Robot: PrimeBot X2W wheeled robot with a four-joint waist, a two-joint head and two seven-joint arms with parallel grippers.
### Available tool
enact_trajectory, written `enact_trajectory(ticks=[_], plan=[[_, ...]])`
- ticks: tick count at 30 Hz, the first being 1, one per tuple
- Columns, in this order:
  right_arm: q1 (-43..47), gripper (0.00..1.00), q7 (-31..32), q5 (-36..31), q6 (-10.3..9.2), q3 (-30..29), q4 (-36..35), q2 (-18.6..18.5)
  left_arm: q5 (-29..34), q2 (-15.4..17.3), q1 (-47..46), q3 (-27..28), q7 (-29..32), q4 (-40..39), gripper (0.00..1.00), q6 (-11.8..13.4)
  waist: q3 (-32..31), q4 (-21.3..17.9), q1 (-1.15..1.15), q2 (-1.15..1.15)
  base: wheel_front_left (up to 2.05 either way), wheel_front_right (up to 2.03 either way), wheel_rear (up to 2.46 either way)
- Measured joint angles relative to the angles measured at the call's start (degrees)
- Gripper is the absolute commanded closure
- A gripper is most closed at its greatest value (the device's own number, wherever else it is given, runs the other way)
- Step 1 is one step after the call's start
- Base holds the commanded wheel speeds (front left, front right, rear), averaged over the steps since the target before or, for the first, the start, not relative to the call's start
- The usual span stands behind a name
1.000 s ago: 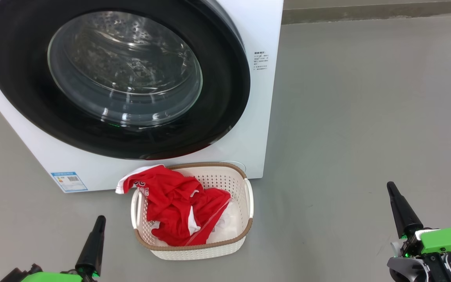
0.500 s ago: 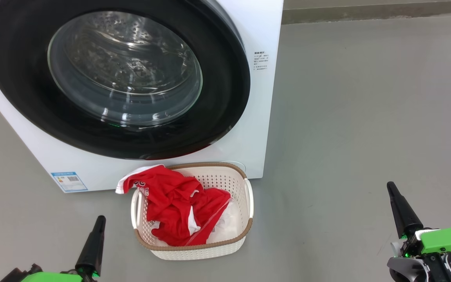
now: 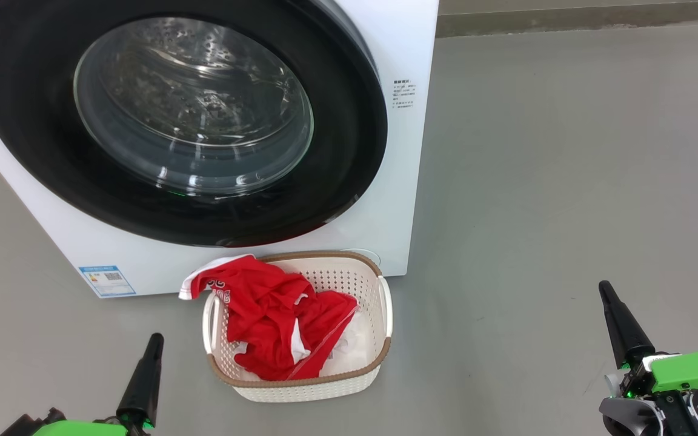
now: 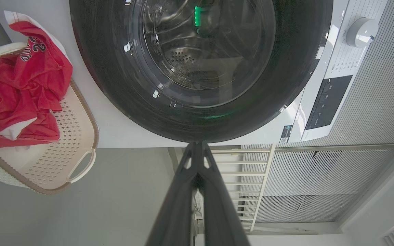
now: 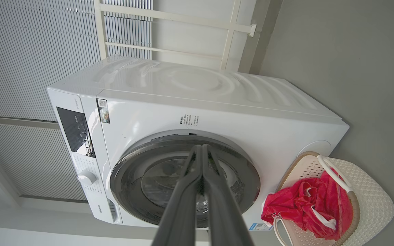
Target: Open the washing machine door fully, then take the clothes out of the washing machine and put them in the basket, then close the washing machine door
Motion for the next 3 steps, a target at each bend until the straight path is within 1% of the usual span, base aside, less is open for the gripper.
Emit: enact_trajectory(ticks=[3], plan=[[0.0, 1.00, 0.0, 0.0, 0.00, 0.0, 0.0, 0.0, 0.0, 0.0, 0.0, 0.0, 0.0, 0.0, 1.00, 0.0, 0.0, 0.0, 0.00, 0.00, 0.00, 0.00, 0.00]])
